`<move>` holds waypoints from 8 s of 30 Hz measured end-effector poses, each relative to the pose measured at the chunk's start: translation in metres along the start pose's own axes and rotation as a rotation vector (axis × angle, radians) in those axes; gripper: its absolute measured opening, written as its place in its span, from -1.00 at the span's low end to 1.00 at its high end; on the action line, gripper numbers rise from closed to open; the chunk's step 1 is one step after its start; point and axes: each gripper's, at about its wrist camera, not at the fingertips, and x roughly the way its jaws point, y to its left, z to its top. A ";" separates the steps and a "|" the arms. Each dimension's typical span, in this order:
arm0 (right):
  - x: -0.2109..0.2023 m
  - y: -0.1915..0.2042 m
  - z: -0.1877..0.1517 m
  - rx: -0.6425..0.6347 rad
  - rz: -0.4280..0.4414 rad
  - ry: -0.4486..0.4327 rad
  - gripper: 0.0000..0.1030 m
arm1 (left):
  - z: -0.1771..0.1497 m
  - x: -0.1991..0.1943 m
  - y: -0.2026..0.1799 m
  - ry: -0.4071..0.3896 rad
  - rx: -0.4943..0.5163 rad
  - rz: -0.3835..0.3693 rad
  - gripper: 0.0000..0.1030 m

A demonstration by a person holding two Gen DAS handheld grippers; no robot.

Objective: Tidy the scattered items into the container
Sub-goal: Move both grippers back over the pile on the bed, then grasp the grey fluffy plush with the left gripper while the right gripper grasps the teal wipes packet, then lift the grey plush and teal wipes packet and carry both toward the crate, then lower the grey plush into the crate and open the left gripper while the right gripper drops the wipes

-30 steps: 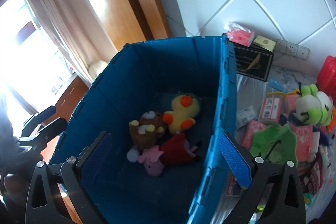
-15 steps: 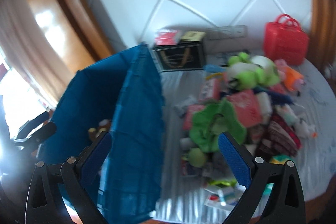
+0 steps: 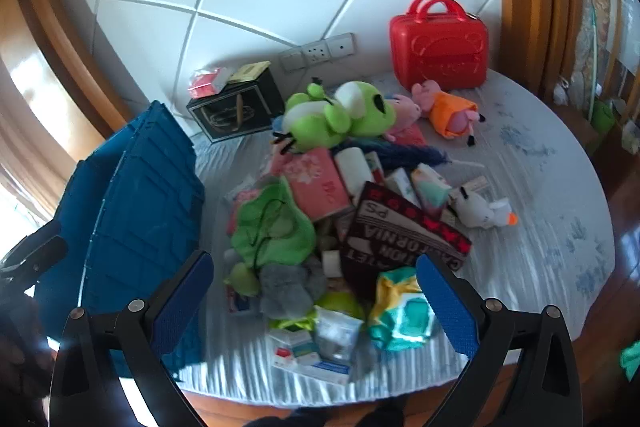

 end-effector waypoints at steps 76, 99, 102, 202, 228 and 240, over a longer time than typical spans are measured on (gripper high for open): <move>0.252 -0.131 -0.162 0.126 -0.009 0.382 1.00 | -0.127 0.268 -0.034 0.348 -0.271 0.051 -0.34; 0.212 -0.115 -0.159 0.069 0.059 0.320 -0.50 | -0.108 0.221 -0.031 0.287 -0.283 -0.028 -0.61; 0.210 -0.126 -0.139 0.070 0.063 0.317 -0.50 | -0.103 0.211 -0.032 0.269 -0.279 -0.041 -0.62; -0.047 -0.090 0.031 -0.112 0.154 -0.040 -0.50 | 0.025 0.007 -0.085 -0.064 -0.148 0.301 -0.62; -0.020 0.148 0.026 -0.249 0.208 -0.059 -0.50 | 0.027 -0.111 0.135 -0.211 -0.210 0.275 -0.63; -0.002 0.253 0.023 -0.339 0.318 -0.055 -0.50 | 0.004 -0.131 0.217 -0.196 -0.238 0.316 -0.63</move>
